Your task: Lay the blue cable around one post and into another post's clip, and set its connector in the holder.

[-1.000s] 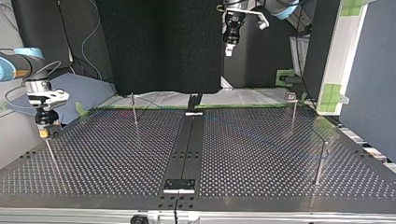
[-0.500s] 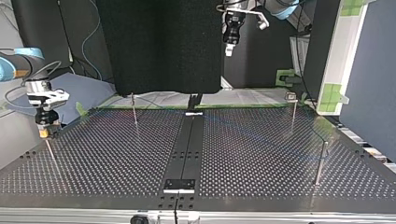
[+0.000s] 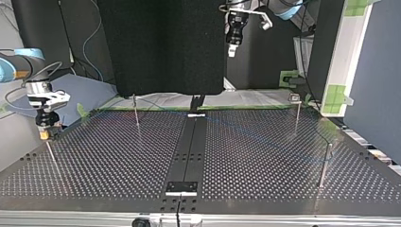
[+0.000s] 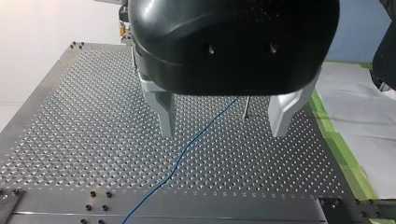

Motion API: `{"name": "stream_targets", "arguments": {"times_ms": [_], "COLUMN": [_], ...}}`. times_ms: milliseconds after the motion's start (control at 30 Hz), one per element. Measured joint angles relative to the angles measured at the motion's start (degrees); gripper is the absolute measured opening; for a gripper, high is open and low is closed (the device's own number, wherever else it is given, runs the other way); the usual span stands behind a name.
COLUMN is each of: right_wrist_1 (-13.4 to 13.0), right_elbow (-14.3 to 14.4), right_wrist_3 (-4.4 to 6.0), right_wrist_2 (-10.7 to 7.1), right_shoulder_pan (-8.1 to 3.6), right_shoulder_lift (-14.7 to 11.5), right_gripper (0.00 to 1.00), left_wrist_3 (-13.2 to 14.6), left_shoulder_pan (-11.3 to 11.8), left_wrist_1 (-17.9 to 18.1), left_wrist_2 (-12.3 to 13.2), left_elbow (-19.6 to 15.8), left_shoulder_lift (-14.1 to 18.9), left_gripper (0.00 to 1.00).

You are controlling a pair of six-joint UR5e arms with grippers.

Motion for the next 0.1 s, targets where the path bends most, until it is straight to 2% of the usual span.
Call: {"name": "stream_targets", "arguments": {"times_ms": [100], "right_wrist_1": [0.0], "right_elbow": [0.0], "right_wrist_3": [0.0], "right_wrist_2": [0.0], "right_shoulder_pan": [0.0], "right_shoulder_lift": [0.0], "right_gripper": [1.0], "left_wrist_3": [0.0], "left_shoulder_pan": [0.0], "left_wrist_1": [0.0], "left_wrist_2": [0.0], "left_elbow": [0.0], "left_shoulder_lift": [0.0], "left_gripper": [1.0]}}
